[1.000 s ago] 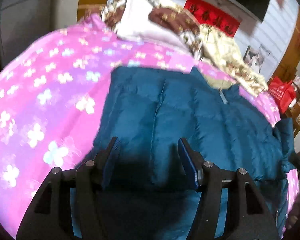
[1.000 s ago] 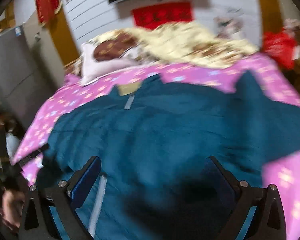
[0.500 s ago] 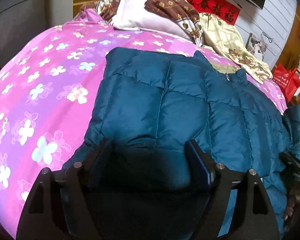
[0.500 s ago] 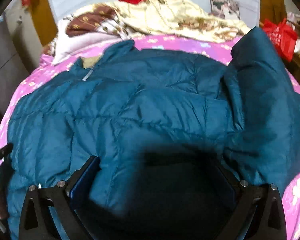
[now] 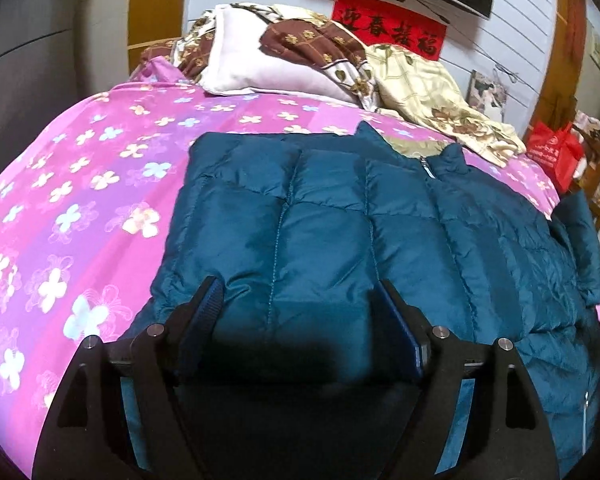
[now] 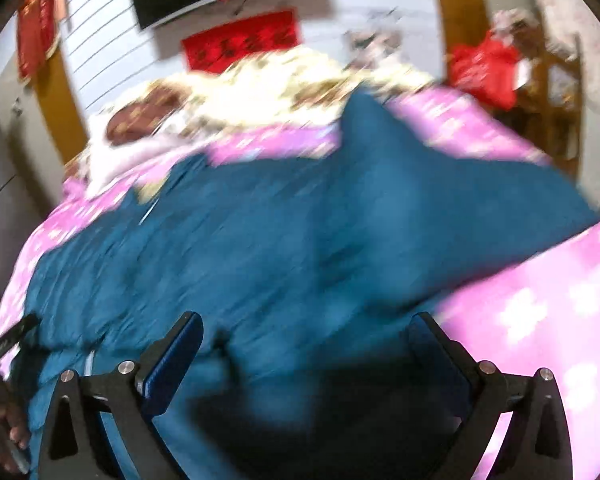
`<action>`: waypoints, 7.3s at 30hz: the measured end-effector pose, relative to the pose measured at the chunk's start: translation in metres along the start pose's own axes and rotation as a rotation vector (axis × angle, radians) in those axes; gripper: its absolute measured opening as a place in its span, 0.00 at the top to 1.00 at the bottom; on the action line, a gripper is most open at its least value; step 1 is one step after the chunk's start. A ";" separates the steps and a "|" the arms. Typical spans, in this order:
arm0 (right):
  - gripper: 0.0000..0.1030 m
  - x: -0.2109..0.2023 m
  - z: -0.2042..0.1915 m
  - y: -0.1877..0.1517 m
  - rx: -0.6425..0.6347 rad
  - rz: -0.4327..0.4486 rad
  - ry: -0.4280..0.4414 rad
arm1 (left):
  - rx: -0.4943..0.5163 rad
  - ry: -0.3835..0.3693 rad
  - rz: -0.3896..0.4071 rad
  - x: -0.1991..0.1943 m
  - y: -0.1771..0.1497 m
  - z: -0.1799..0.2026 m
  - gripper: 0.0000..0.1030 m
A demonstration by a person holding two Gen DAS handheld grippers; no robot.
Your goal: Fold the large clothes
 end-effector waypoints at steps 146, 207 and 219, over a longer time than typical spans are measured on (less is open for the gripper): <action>0.05 0.104 -0.119 0.088 -0.207 -0.122 0.166 | -0.018 0.081 -0.096 0.030 0.012 0.002 0.31; 0.00 0.022 -0.149 -0.029 -0.254 -0.105 0.193 | -0.036 0.106 0.005 -0.027 0.009 -0.011 0.15; 0.00 -0.059 -0.056 -0.123 -0.299 -0.206 0.146 | 0.093 0.116 -0.089 -0.076 -0.057 -0.021 0.15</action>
Point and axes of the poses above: each gripper's, at about its wrist camera, not at the fingertips, and x roughly the way its jaws point, z to its right, y to its top, the point moved 1 cm from there along x, roughly the way its jaws point, and after that the axes turned 2 degrees about y, right-handed, at the moved point
